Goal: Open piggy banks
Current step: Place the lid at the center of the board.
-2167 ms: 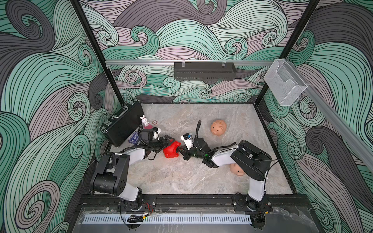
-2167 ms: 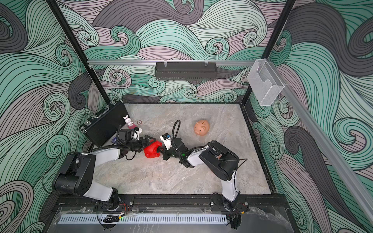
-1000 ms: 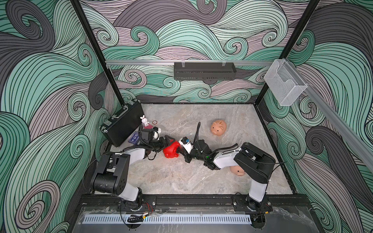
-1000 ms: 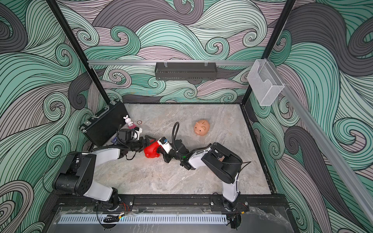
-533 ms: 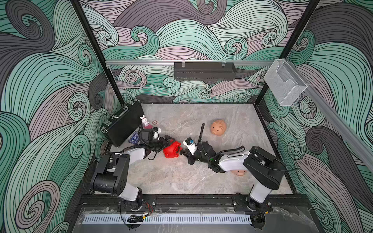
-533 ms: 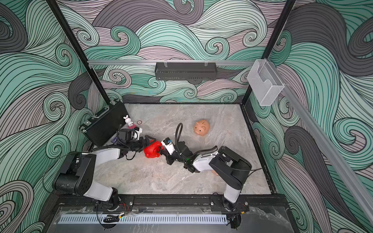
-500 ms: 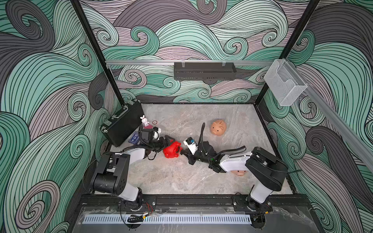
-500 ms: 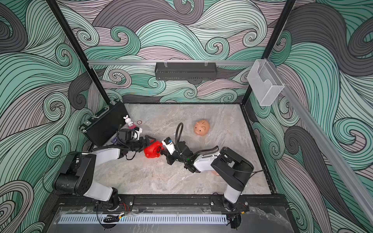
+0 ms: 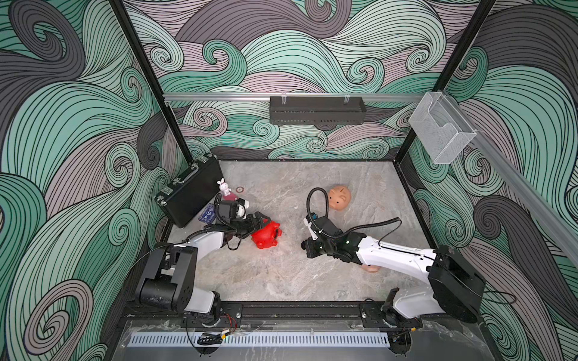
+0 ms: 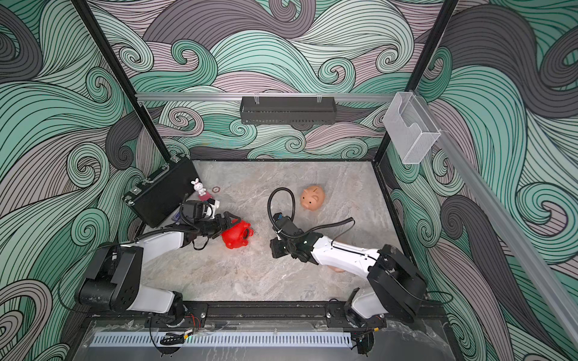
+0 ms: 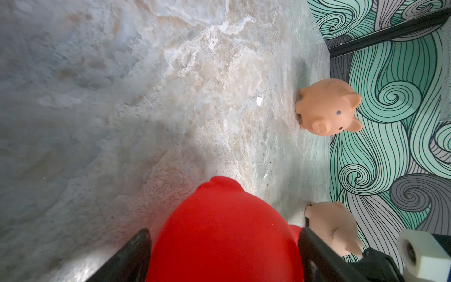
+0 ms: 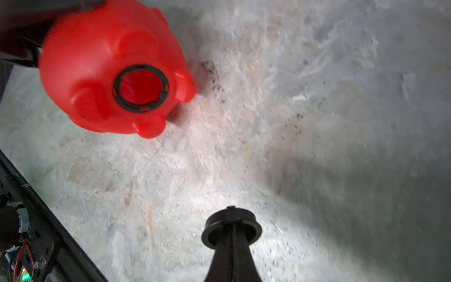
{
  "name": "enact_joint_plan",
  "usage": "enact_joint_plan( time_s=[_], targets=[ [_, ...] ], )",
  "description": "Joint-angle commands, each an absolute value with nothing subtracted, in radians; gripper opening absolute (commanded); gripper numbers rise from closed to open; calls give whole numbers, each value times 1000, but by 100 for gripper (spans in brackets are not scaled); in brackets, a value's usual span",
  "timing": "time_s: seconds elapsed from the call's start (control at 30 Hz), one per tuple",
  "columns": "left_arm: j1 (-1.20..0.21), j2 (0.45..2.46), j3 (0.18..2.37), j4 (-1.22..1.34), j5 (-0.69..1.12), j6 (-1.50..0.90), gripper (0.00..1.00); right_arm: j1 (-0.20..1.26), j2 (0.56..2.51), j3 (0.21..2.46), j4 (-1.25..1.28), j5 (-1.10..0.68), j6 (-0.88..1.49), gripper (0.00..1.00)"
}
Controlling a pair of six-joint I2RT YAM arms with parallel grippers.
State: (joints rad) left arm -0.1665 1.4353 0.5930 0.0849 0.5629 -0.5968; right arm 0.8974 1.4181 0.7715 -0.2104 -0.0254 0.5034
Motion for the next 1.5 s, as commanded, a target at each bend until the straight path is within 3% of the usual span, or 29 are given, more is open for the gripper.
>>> enact_joint_plan(
  time_s=[0.0,0.33,1.07,1.47],
  targets=[
    [-177,1436,570,-43,500,-560,90,897,1378,815,-488,-7,524,0],
    [-198,1429,574,-52,496,-554,90,897,1446,908,-691,10,508,0],
    [-216,1402,581,-57,498,-549,90,897,1623,934,-686,31,522,0],
    [-216,1384,588,-70,500,-549,91,897,1530,913,-678,39,535,21]
  ],
)
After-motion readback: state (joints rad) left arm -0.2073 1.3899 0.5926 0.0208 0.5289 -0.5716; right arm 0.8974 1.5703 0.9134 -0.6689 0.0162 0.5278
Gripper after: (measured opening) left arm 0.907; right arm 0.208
